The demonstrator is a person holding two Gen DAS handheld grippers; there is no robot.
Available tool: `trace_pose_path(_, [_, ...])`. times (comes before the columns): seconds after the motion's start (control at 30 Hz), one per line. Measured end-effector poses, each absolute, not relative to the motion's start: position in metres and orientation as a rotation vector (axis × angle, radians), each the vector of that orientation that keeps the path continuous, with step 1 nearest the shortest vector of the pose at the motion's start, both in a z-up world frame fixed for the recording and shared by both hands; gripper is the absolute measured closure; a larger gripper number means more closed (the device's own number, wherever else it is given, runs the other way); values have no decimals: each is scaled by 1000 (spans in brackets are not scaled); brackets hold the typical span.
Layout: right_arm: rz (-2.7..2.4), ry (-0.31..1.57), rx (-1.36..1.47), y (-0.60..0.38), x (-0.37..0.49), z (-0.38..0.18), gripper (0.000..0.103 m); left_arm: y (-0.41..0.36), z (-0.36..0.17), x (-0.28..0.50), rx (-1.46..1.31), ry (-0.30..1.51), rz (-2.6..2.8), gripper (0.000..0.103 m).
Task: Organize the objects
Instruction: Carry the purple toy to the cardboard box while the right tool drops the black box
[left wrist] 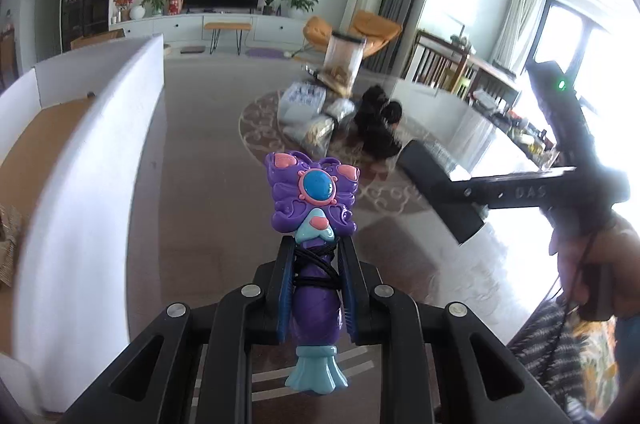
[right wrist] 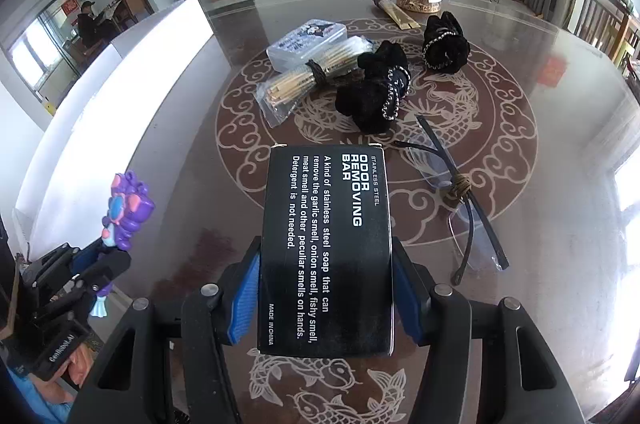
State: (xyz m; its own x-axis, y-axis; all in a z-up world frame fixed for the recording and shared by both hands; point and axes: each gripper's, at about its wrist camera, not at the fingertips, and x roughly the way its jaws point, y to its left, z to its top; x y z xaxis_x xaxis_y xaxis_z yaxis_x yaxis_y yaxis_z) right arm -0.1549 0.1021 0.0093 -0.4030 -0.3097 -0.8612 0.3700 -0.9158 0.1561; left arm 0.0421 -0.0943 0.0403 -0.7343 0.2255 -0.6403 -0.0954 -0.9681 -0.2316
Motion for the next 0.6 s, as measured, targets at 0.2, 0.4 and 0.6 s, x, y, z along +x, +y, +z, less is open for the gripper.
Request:
trace_pose_path(0.2, [-2285, 37, 1242, 52, -150, 68, 44, -157, 97, 59, -935, -384, 2884, 83])
trace_pose_path(0.4, [-2116, 32, 1026, -55, -131, 140, 44, -252, 118, 74, -954, -430, 3123, 83])
trace_pose_path(0.6, [-1951, 127, 973, -169, -115, 149, 44, -328, 96, 79, -1204, -494, 3229, 82])
